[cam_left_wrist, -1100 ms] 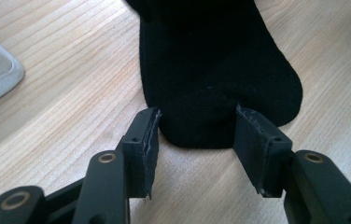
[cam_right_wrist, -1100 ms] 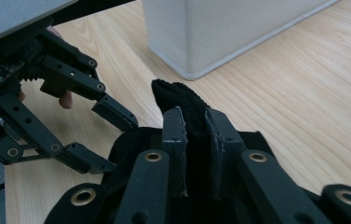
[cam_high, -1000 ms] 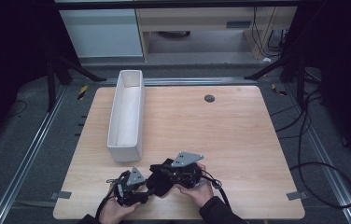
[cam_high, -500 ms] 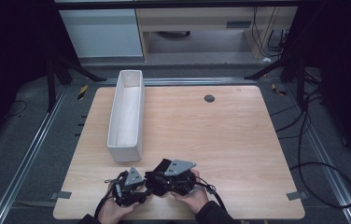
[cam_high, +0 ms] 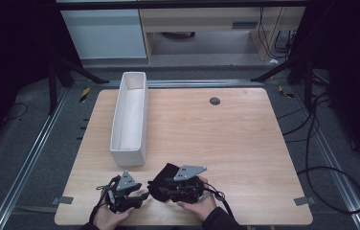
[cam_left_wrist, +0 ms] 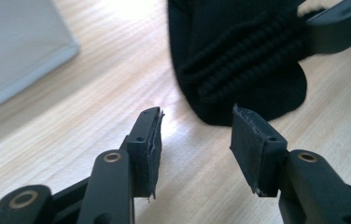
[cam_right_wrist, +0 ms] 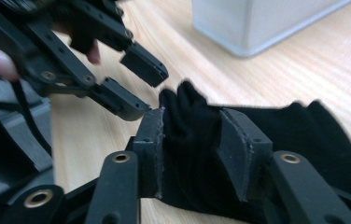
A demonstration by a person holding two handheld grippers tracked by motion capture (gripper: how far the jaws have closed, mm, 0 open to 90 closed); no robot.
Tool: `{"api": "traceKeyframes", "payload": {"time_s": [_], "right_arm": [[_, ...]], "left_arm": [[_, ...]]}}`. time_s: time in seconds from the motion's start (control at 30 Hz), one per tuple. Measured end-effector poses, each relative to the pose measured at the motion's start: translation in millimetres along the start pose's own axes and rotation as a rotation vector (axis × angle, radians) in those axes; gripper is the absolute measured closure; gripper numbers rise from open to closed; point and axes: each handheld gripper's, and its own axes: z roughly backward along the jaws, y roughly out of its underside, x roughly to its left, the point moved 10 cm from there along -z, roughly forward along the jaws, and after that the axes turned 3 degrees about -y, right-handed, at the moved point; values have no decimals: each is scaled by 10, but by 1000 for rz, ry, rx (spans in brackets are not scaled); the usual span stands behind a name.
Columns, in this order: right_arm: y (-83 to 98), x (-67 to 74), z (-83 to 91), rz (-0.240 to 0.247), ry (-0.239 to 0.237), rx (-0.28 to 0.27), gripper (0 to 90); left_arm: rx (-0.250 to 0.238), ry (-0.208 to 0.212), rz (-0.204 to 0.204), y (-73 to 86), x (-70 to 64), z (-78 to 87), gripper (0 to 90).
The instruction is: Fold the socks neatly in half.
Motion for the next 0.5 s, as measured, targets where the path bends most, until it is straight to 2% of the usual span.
{"api": "traceKeyframes", "payload": {"time_s": [0.13, 0.23, 0.37, 0.5], "right_arm": [[-76, -20, 75, -21, -1, -37, 592], [-69, -42, 70, -34, 5, -34, 603], [4, -38, 5, -30, 12, 2, 600], [117, 10, -63, -26, -5, 52, 607]], "left_arm": [[-10, -9, 12, -11, 41, 24, 513], [-13, -12, 16, -17, 58, 36, 512], [-20, -16, 20, -26, 67, 47, 508], [-27, -21, 21, -37, 75, 63, 500]]}}
